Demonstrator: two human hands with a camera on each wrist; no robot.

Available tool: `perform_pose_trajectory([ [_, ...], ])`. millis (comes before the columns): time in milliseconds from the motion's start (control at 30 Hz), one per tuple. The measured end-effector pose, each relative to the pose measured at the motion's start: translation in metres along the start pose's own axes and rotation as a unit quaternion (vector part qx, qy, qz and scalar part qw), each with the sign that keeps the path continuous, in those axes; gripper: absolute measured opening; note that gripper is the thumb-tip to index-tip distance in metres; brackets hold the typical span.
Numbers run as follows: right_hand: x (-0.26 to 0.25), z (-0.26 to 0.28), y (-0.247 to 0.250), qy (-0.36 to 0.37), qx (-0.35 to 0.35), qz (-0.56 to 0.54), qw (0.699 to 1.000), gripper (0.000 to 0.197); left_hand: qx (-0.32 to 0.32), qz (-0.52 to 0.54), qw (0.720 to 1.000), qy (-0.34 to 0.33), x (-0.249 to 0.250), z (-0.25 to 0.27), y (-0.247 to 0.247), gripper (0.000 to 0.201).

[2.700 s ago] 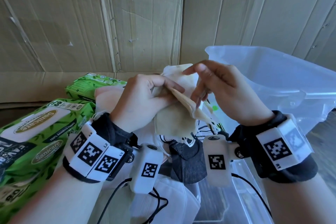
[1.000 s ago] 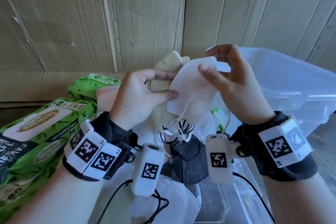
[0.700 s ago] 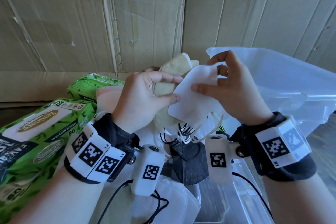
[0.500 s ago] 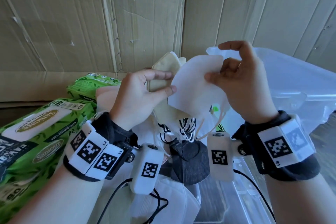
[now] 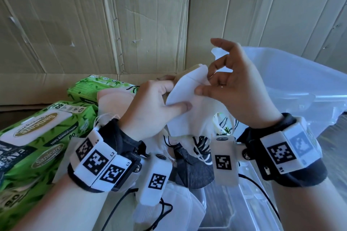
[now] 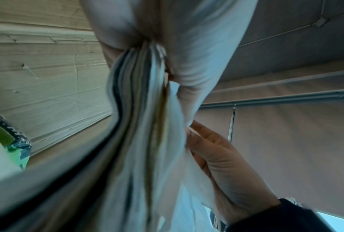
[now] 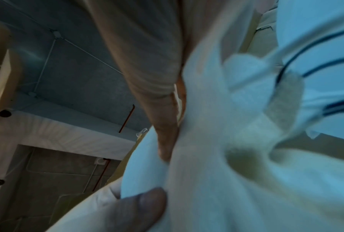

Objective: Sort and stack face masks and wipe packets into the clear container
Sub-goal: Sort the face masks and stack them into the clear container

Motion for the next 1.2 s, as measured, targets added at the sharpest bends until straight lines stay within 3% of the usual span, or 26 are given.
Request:
perform_pose_trajectory([
  [133, -0.003, -0.001, 0.000, 0.014, 0.005, 0.088, 0.996, 0.055, 0.002, -0.034, 0.999, -0.014, 0.005, -0.001, 0.002, 0.023],
  [200, -0.010, 0.000, 0.002, 0.036, 0.028, 0.133, 0.990, 0.044, 0.014, -0.029, 0.999, -0.033, 0.010, 0.000, 0.005, 0.037],
  [300, -0.032, 0.008, 0.006, 0.128, 0.069, 0.158, 0.977, 0.028, 0.031, -0.010, 0.997, -0.064, 0.013, 0.001, 0.010, 0.071],
  [367, -0.042, 0.012, 0.001, 0.168, 0.054, 0.175, 0.969, 0.023, 0.032, 0.001, 0.997, -0.076, 0.014, 0.002, 0.011, 0.084],
  [500, -0.030, 0.004, -0.015, 0.105, -0.022, 0.203, 0.973, 0.015, 0.037, -0.010, 0.995, -0.089, 0.017, 0.002, 0.011, 0.065],
  [567, -0.024, 0.003, -0.021, 0.085, -0.043, 0.209, 0.973, 0.023, 0.043, -0.027, 0.995, -0.091, 0.020, 0.002, 0.013, 0.049],
  [667, -0.027, 0.005, -0.022, 0.103, -0.055, 0.170, 0.979, 0.019, 0.038, -0.029, 0.996, -0.074, 0.018, 0.002, 0.012, 0.027],
  [800, -0.012, -0.001, -0.013, 0.058, -0.027, 0.080, 0.995, 0.035, 0.039, 0.039, 0.997, -0.046, 0.011, 0.002, 0.012, 0.019],
  [900, -0.001, -0.001, -0.008, 0.017, -0.014, -0.046, 0.999, 0.029, 0.029, 0.090, 0.995, -0.042, 0.013, 0.002, 0.011, 0.011],
  [967, 0.003, 0.000, -0.009, 0.002, -0.012, -0.136, 0.991, 0.036, 0.015, 0.130, 0.991, -0.041, 0.014, 0.002, 0.008, 0.013],
  [1067, 0.002, 0.002, -0.011, -0.002, -0.002, -0.181, 0.983, 0.046, 0.005, 0.178, 0.984, -0.020, 0.009, 0.001, 0.004, 0.019],
  [1200, 0.003, 0.000, -0.010, 0.002, 0.016, -0.112, 0.994, 0.063, -0.024, 0.156, 0.987, -0.013, 0.009, 0.001, -0.001, 0.037],
])
Point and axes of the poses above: each hand's wrist, its own z-axis away from the middle knuckle, its own y-axis out of the back of the hand, x = y × z, the point moved 10 cm from there along -z, towards the middle knuckle, and after that the axes turned 12 degrees about -x, right-handed, at the moved point
